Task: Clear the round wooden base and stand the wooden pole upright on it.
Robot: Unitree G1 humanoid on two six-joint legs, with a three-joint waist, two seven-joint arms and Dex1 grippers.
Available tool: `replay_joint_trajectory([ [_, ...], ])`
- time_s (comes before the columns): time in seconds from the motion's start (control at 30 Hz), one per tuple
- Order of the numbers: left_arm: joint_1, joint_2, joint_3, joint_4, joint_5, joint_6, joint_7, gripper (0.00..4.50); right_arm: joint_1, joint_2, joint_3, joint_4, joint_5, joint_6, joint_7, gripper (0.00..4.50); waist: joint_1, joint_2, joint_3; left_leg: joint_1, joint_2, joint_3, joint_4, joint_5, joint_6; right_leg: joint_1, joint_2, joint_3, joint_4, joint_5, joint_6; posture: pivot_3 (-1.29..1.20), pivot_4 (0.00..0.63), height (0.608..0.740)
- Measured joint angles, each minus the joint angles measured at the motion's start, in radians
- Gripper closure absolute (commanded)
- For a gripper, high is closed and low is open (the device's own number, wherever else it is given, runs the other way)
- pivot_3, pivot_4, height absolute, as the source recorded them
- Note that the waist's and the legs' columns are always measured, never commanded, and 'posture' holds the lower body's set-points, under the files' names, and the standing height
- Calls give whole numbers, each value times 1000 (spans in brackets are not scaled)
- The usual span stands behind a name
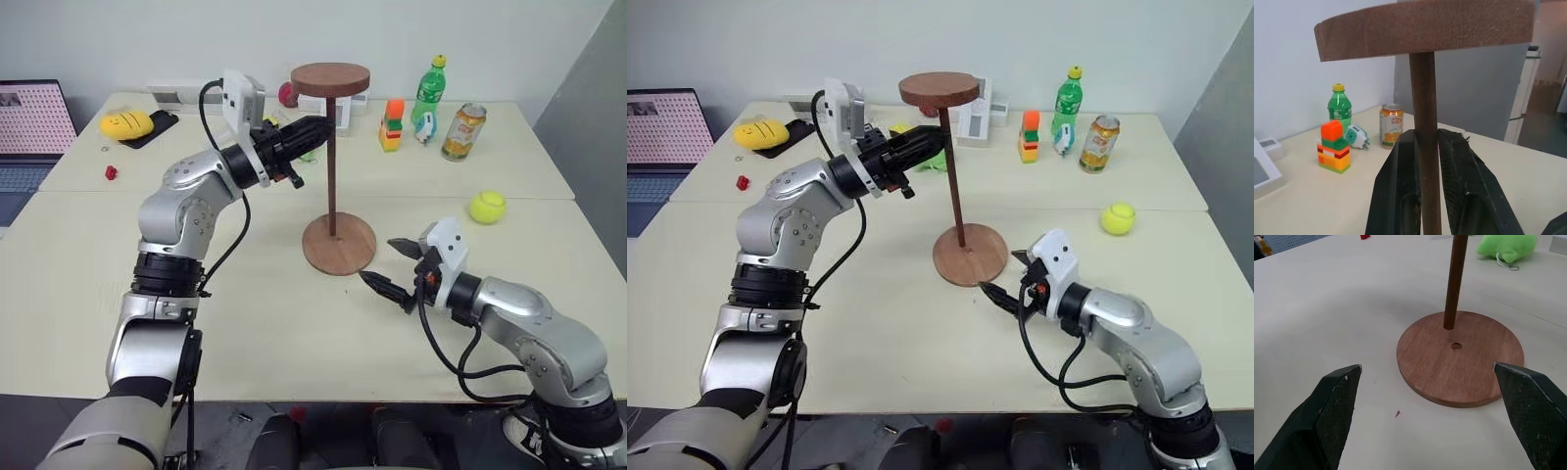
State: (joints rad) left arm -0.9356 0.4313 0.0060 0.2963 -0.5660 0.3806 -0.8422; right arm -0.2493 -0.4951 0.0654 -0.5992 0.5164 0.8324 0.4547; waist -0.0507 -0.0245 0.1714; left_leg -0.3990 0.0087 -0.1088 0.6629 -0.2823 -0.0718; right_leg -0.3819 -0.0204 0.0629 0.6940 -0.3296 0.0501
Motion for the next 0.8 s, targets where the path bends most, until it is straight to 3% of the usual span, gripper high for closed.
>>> replay_joint_trajectory([
  [0.33, 0, -61, 1, 57, 58, -56, -42, 4227, 16, -1, -22, -15, -1, 5, -26, 0, -1, 0, 0, 0, 0, 0, 0, 0, 0, 0, 0, 0, 1, 0, 0, 0, 150, 740],
  [0.8, 1, -76, 10, 106, 93, -91, -69, 4227, 39, 0, -34, -56, 15, 26, -51, 0, -3, 0, 0, 0, 0, 0, 1, 0, 0, 0, 0, 0, 2, 0, 0, 0, 150, 740],
])
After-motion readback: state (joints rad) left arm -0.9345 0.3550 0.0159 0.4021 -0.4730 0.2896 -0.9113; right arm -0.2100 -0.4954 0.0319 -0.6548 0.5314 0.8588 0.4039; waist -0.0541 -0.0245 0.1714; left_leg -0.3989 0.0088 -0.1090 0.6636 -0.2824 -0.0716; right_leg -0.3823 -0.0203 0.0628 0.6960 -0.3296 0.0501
